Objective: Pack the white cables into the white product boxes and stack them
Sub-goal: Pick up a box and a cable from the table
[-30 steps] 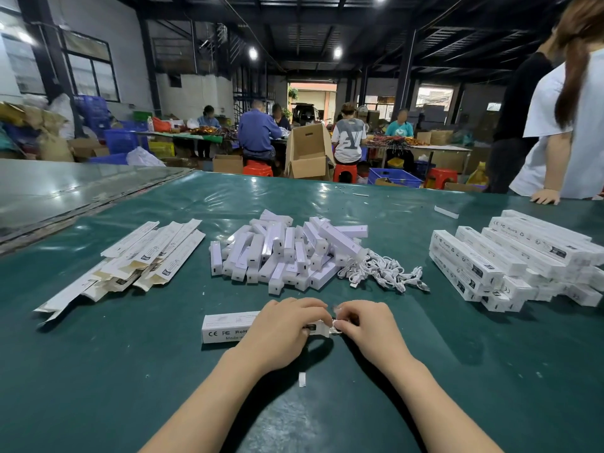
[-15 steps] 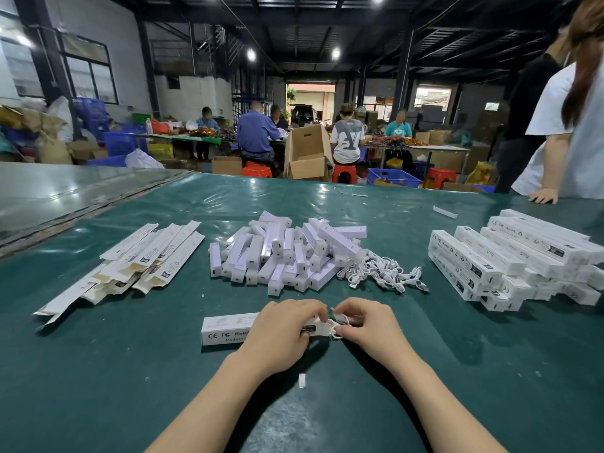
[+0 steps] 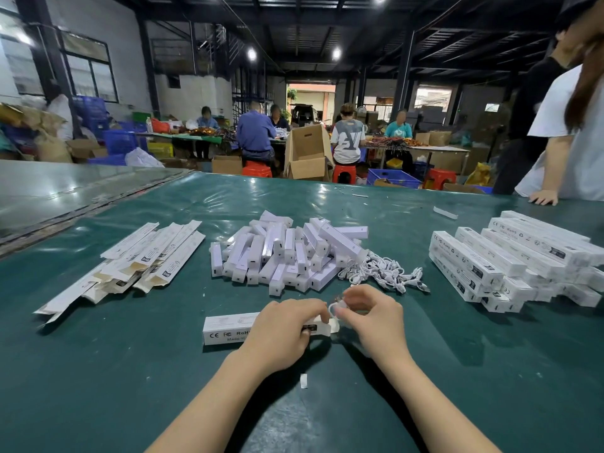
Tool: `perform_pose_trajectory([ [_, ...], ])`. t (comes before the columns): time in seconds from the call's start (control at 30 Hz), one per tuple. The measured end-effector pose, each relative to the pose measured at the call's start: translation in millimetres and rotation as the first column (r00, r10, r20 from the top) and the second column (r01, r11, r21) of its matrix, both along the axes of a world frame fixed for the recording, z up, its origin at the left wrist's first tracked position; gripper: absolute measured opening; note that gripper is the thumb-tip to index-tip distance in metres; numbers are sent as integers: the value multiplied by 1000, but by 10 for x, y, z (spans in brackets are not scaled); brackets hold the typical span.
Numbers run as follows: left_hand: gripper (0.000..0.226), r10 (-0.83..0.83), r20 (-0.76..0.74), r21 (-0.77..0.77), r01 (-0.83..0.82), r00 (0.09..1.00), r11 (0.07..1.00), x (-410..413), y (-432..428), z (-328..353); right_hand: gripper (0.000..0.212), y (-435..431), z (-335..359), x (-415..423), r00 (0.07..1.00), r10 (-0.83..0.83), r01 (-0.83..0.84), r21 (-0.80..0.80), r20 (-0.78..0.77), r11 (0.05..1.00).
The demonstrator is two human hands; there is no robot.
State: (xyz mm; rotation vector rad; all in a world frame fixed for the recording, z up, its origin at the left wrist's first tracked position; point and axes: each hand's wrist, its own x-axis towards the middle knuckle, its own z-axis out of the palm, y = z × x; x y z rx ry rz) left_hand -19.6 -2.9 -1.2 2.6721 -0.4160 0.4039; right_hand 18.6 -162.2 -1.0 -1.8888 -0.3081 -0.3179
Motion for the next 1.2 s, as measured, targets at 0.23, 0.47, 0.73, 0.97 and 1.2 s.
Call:
perform_pose_trajectory([
  [0.23, 40, 8, -18, -8, -8, 1000, 1000, 3, -5, 10, 14, 31, -23, 9, 995, 97, -79, -390, 27, 917],
  [0.47, 46, 46, -5, 16, -45, 999, 999, 9, -22, -6, 18, -34, 26, 15, 962, 263, -272, -351, -74, 896],
  [0.73, 49, 46, -38, -96, -49, 998, 994, 4, 42, 19, 34, -70, 0, 17, 958, 263, -285, -330, -110, 900],
  [0.97, 50, -1, -51, -92, -3, 999, 996, -23, 26, 44, 31, -48, 17, 1, 969, 208, -223, -103, -133, 969],
  [1.2, 53, 38, -11, -79, -39, 999, 996, -9, -8, -26, 44, -46, 0, 20, 959, 197, -221, -105, -201, 970],
])
